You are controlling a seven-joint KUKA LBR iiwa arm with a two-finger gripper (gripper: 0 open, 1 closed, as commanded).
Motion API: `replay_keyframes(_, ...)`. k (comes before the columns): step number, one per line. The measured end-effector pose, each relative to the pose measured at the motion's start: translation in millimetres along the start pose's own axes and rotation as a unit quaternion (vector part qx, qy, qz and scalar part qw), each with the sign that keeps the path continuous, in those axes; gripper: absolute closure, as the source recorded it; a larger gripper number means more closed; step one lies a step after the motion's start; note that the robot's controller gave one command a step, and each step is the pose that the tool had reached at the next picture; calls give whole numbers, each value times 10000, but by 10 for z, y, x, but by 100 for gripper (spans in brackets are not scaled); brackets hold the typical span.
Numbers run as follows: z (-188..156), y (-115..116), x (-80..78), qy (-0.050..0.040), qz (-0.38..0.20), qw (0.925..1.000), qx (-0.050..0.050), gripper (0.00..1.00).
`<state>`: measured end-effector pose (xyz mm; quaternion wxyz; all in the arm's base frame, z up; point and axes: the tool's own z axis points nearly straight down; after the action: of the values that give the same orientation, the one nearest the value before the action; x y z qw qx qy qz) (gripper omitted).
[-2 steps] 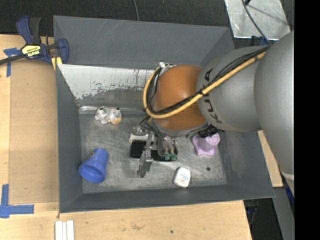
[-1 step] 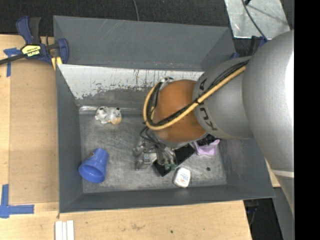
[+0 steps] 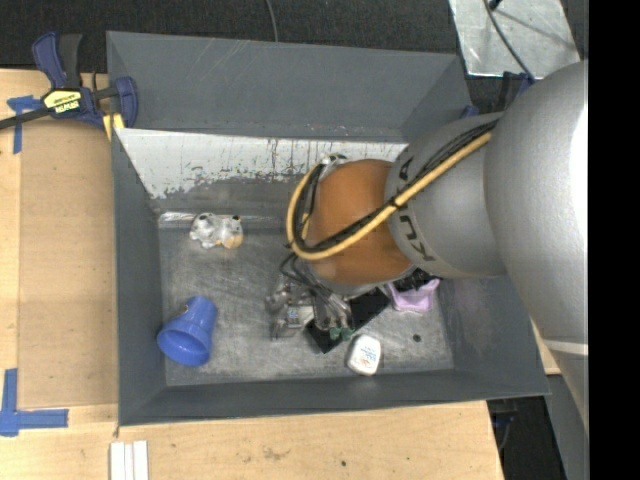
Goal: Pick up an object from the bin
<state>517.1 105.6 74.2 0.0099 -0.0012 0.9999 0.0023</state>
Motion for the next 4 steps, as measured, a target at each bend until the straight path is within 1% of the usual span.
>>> replay_keyframes(1, -359, -29, 81, 125, -2, 9999, 26, 100)
replay_keyframes(2, -842, -27, 39, 78, 18, 10000, 17, 100)
replay_keyframes(3, -2166, -90, 58, 39, -169, 9998, 14, 0)
replay_keyframes(4, -2118, -92, 69, 81, -168, 9998, 20, 0)
